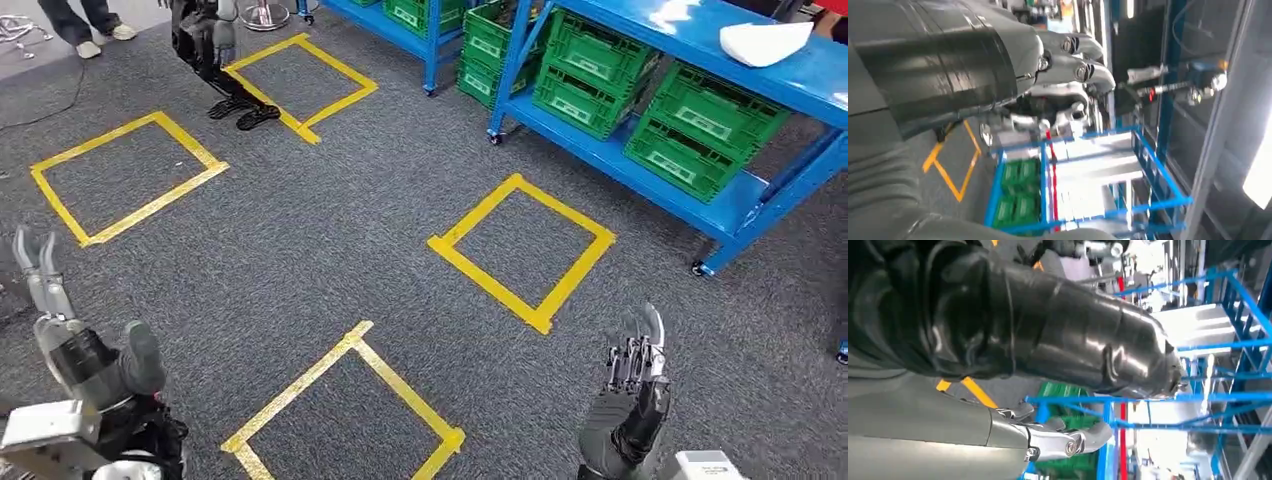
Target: Take the parts from the cabinet and place them on the table.
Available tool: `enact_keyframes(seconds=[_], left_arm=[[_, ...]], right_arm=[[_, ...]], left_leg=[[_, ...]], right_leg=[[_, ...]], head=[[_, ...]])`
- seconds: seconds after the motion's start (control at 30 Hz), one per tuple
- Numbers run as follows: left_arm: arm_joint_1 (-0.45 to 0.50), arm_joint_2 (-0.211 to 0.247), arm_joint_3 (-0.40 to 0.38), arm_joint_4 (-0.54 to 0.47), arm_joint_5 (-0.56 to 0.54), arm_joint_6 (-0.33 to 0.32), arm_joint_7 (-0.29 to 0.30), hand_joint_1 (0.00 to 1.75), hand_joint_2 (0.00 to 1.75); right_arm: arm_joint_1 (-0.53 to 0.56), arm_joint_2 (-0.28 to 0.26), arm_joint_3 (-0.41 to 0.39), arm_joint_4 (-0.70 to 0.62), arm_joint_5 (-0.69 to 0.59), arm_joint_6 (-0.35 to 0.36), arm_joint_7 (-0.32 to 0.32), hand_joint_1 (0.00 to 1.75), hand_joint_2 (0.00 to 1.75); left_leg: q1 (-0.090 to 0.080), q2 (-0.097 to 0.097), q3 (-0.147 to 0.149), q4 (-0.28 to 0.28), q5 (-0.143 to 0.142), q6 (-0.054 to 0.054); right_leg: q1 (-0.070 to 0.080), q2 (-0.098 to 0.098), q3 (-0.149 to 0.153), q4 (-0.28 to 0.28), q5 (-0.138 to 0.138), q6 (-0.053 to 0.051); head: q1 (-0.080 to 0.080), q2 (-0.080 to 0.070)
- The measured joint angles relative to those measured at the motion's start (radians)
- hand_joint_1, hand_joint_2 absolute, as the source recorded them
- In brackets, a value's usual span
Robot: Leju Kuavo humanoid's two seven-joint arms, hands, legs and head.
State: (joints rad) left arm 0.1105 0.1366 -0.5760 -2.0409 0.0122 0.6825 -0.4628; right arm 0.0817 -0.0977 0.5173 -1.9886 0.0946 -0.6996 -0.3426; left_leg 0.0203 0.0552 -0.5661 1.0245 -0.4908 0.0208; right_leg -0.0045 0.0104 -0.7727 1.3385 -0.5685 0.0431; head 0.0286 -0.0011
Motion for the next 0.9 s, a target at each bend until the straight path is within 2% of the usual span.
enact_keyframes(seconds=[0.03, 0.07, 0.1, 0.13, 0.17, 0.2, 0.27, 0.3, 0.33, 0.37, 0.4, 0.43, 0.47, 0.5, 0.53, 0.57, 0.6, 0.63, 0.67, 0.7, 0.77, 0.8, 0.83, 0.87, 0.9], left_arm=[[0.000, 0.000, 0.000, 0.000, 0.000, 0.000, 0.000, 0.00, 0.00], [0.000, 0.000, 0.000, 0.000, 0.000, 0.000, 0.000, 0.00, 0.00], [-0.001, 0.000, 0.000, 0.000, 0.000, 0.000, 0.000, 0.00, 0.00], [-0.001, 0.000, 0.000, 0.000, 0.000, 0.000, 0.000, 0.00, 0.00], [0.000, 0.000, 0.000, 0.000, 0.000, 0.000, 0.000, 0.00, 0.00], [-0.001, 0.000, 0.000, 0.000, 0.000, 0.000, 0.000, 0.00, 0.00], [-0.002, -0.001, 0.000, 0.000, 0.000, 0.000, 0.000, 0.00, 0.00], [-0.003, -0.003, 0.000, -0.001, 0.000, 0.000, 0.000, 0.00, 0.00], [-0.004, -0.003, 0.001, 0.000, 0.000, 0.000, 0.000, 0.00, 0.00], [-0.002, -0.003, 0.000, -0.001, 0.000, 0.000, -0.002, 0.00, 0.00], [0.000, -0.001, 0.001, -0.001, 0.000, 0.000, -0.002, 0.00, 0.00], [0.000, 0.000, 0.001, 0.000, 0.002, 0.000, 0.000, 0.00, 0.00], [0.001, 0.000, 0.001, 0.000, 0.003, 0.001, 0.001, 0.00, 0.00], [0.001, 0.000, 0.001, 0.000, 0.003, 0.002, 0.001, 0.00, 0.00], [0.001, 0.000, 0.001, 0.000, 0.003, 0.002, 0.001, 0.00, 0.00], [0.001, 0.000, 0.002, 0.000, 0.003, 0.002, 0.001, 0.00, 0.00], [0.001, 0.000, 0.001, 0.000, 0.003, 0.002, 0.000, 0.00, 0.00], [0.001, 0.000, 0.002, 0.000, 0.003, 0.003, 0.001, 0.00, 0.00], [0.000, 0.000, 0.001, 0.001, 0.003, 0.003, 0.000, 0.00, 0.00], [0.001, 0.000, 0.002, 0.000, 0.003, 0.003, 0.000, 0.00, 0.00], [-0.001, 0.000, 0.001, 0.000, 0.002, 0.003, 0.000, 0.00, 0.00], [-0.001, 0.000, 0.002, 0.000, 0.003, 0.003, 0.000, 0.00, 0.00], [-0.002, -0.002, 0.002, 0.000, 0.003, 0.002, 0.000, 0.00, 0.00], [0.000, -0.002, 0.002, 0.000, 0.003, 0.001, 0.000, 0.00, 0.00], [0.000, -0.002, 0.002, 0.000, 0.003, 0.001, 0.000, 0.00, 0.00]], right_arm=[[0.000, -0.001, 0.000, 0.000, 0.000, 0.000, 0.000, 0.00, 0.00], [0.000, -0.001, 0.000, 0.000, 0.000, 0.000, 0.000, 0.00, 0.00], [0.000, -0.001, 0.000, 0.000, 0.000, 0.000, 0.000, 0.00, 0.00], [-0.001, -0.001, 0.000, -0.001, 0.001, 0.000, 0.000, 0.00, 0.00], [-0.004, -0.001, 0.000, -0.001, 0.001, 0.000, 0.000, 0.00, 0.00], [-0.005, -0.001, 0.000, -0.003, 0.002, 0.000, 0.000, 0.00, 0.00], [-0.001, -0.002, 0.000, -0.003, 0.002, 0.000, 0.000, 0.00, 0.00], [0.000, -0.002, 0.000, -0.006, 0.002, 0.000, 0.000, 0.00, 0.00], [0.004, -0.001, 0.001, -0.009, 0.002, 0.000, 0.000, 0.00, 0.00], [-0.002, -0.001, 0.002, -0.010, 0.003, 0.000, -0.001, 0.00, 0.00], [-0.007, -0.001, 0.002, -0.010, 0.003, 0.000, 0.000, 0.00, 0.00], [-0.006, -0.001, 0.002, -0.010, 0.002, 0.000, 0.001, 0.00, 0.00], [-0.003, -0.001, 0.003, -0.010, 0.003, 0.000, 0.001, 0.00, 0.00], [-0.003, -0.001, 0.003, -0.010, 0.003, 0.000, 0.001, 0.00, 0.00], [-0.002, -0.001, 0.003, -0.010, 0.003, 0.000, 0.001, 0.00, 0.00], [-0.002, -0.001, 0.003, -0.010, 0.003, 0.000, 0.001, 0.00, 0.00], [-0.002, -0.001, 0.003, -0.010, 0.003, 0.000, 0.001, 0.00, 0.00], [-0.003, -0.001, 0.003, -0.010, 0.003, 0.000, 0.001, 0.00, 0.00], [-0.004, -0.001, 0.003, -0.010, 0.003, 0.000, 0.001, 0.00, 0.00], [-0.004, -0.001, 0.003, -0.010, 0.002, 0.000, 0.001, 0.00, 0.00], [0.000, -0.001, 0.003, -0.011, 0.003, 0.000, 0.001, 0.00, 0.00], [0.003, -0.001, 0.003, -0.011, 0.002, 0.000, 0.001, 0.00, 0.00], [0.004, -0.002, 0.003, -0.011, 0.003, 0.000, 0.001, 0.00, 0.00], [-0.001, -0.002, 0.004, -0.011, 0.003, 0.000, 0.001, 0.00, 0.00], [-0.003, -0.002, 0.004, -0.011, 0.003, 0.000, 0.001, 0.00, 0.00]], left_leg=[[-0.002, 0.013, 0.002, 0.000, -0.002, 0.000], [-0.004, 0.025, 0.006, 0.000, -0.004, 0.000], [-0.005, 0.035, 0.010, 0.000, -0.008, -0.001], [-0.006, 0.046, 0.015, -0.001, -0.011, -0.002], [-0.011, 0.055, 0.017, -0.001, -0.014, -0.007], [-0.008, 0.063, 0.017, -0.003, -0.013, -0.011], [-0.007, 0.087, 0.024, -0.008, -0.014, -0.019], [-0.009, 0.099, 0.036, -0.013, -0.018, -0.026], [-0.005, 0.064, 0.032, -0.003, -0.029, -0.030], [-0.002, 0.002, 0.019, 0.032, -0.048, -0.033], [-0.002, -0.036, -0.021, 0.114, -0.083, -0.035], [-0.002, -0.050, -0.061, 0.188, -0.111, -0.039], [0.000, -0.053, -0.105, 0.262, -0.131, -0.043], [0.003, -0.053, -0.128, 0.290, -0.127, -0.046], [0.004, -0.053, -0.128, 0.271, -0.101, -0.046], [0.008, -0.055, -0.103, 0.205, -0.053, -0.049], [0.013, -0.065, -0.067, 0.120, -0.005, -0.053], [0.022, -0.100, -0.026, 0.030, 0.031, -0.060], [0.026, -0.146, -0.014, 0.005, 0.002, -0.063], [0.025, -0.139, -0.004, 0.007, 0.003, -0.052], [0.017, -0.118, -0.009, 0.009, 0.006, -0.039], [0.021, -0.104, -0.006, 0.005, 0.007, -0.033], [0.022, -0.093, -0.003, 0.001, 0.009, -0.026], [0.020, -0.080, 0.000, 0.000, 0.006, -0.019], [0.017, -0.068, 0.000, 0.000, 0.006, -0.015]], right_leg=[[0.001, -0.001, 0.020, -0.039, 0.027, -0.003], [0.003, -0.007, 0.063, -0.119, 0.067, -0.009], [0.009, -0.028, 0.114, -0.213, 0.106, -0.018], [0.019, -0.068, 0.158, -0.294, 0.123, -0.029], [0.030, -0.096, 0.165, -0.312, 0.106, -0.036], [0.032, -0.082, 0.177, -0.314, 0.109, -0.041], [0.036, -0.058, 0.159, -0.315, 0.112, -0.050], [0.032, -0.042, 0.179, -0.337, 0.117, -0.056], [0.022, -0.032, 0.208, -0.357, 0.127, -0.056], [0.016, -0.021, 0.215, -0.367, 0.134, -0.064], [0.014, -0.008, 0.215, -0.369, 0.137, -0.069], [0.012, 0.004, 0.214, -0.369, 0.137, -0.069], [0.012, 0.020, 0.213, -0.368, 0.137, -0.069], [0.011, 0.034, 0.211, -0.366, 0.136, -0.068], [0.009, 0.050, 0.212, -0.363, 0.134, -0.065], [0.005, 0.068, 0.212, -0.357, 0.131, -0.059], [0.000, 0.083, 0.212, -0.349, 0.126, -0.053], [-0.003, 0.097, 0.207, -0.336, 0.119, -0.042], [0.001, 0.109, 0.196, -0.322, 0.111, -0.031], [-0.001, 0.121, 0.187, -0.314, 0.109, -0.026], [-0.008, 0.139, 0.174, -0.323, 0.119, -0.011], [-0.010, 0.151, 0.161, -0.322, 0.119, -0.007], [-0.007, 0.111, 0.160, -0.311, 0.114, -0.006], [0.000, 0.039, 0.143, -0.273, 0.090, -0.002], [-0.001, 0.015, 0.115, -0.219, 0.059, 0.001]], head=[[0.004, 0.000], [0.008, 0.000], [0.010, 0.000], [0.012, 0.000], [0.011, 0.000], [0.011, 0.000], [0.013, 0.000], [0.015, 0.000], [0.016, 0.000], [0.010, 0.000], [0.001, 0.000], [-0.010, 0.000], [-0.018, 0.000], [-0.019, 0.000], [-0.021, 0.000], [-0.024, 0.000], [-0.025, 0.000], [-0.028, 0.000], [-0.035, 0.000], [-0.036, 0.000], [-0.032, 0.000], [-0.031, 0.000], [-0.027, 0.000], [-0.011, 0.000], [-0.003, 0.000]])
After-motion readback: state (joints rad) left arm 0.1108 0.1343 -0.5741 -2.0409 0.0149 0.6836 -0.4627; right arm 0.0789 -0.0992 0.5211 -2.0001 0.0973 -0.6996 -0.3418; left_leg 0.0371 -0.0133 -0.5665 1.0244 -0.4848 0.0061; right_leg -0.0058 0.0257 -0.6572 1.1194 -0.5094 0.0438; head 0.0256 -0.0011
